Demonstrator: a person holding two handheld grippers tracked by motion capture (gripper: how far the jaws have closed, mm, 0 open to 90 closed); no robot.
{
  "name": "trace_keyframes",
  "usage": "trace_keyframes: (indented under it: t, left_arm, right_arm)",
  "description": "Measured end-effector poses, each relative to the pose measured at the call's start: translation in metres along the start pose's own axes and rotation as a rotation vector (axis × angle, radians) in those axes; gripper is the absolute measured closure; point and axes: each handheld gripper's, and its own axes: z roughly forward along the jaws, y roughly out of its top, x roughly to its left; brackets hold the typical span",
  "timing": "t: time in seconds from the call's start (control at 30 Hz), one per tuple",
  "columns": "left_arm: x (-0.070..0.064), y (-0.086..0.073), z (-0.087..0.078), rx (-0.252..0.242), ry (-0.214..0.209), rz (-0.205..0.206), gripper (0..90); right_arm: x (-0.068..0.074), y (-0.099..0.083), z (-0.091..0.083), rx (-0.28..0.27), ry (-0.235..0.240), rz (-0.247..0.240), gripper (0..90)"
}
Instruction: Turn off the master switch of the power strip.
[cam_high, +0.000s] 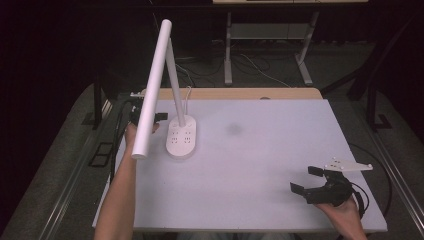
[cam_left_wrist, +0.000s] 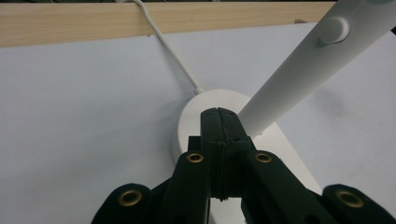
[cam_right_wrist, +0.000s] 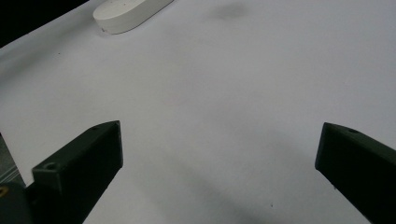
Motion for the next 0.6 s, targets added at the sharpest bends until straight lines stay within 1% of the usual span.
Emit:
trace_keyframes:
  t: [0.03,0.13,0.27,0.37,0.47,0.5,0.57,0.6]
  left_arm:
    - [0.001,0.001,-0.004,0.004,-0.001,0.005,90.0]
    - [0.002,0.002,-0.016,-0.016,0.001,0.011,90.0]
    - [0.001,0.003,-0.03,-0.055,-0.005,-0.007,90.0]
    - [0.001,0.003,-0.041,-0.083,-0.021,-0.009,89.9]
    - [0.001,0.0,-0.051,-0.122,-0.047,-0.027,88.6]
    - [0.0,-0.001,-0.054,-0.127,-0.062,-0.038,80.8]
    - [-0.001,-0.004,-0.06,-0.131,-0.075,-0.016,73.2]
    - [-0.002,-0.006,-0.063,-0.134,-0.089,-0.014,69.7]
  right_arm:
    - [0.0,0.0,0.0,0.0,-0.001,0.001,0.1]
    - [0.0,0.0,0.001,0.0,-0.003,-0.002,0.1]
    - [0.0,0.001,0.001,-0.002,-0.002,-0.002,0.1]
    - [0.0,0.001,0.0,-0.004,-0.001,0.0,0.1]
    - [0.0,0.0,0.0,-0.006,0.0,-0.002,0.1]
    - [0.0,0.0,0.0,-0.005,0.001,-0.003,0.1]
    - [0.001,0.0,0.0,-0.004,0.001,-0.002,0.1]
    - [0.001,0.001,0.001,-0.004,0.002,-0.003,0.1]
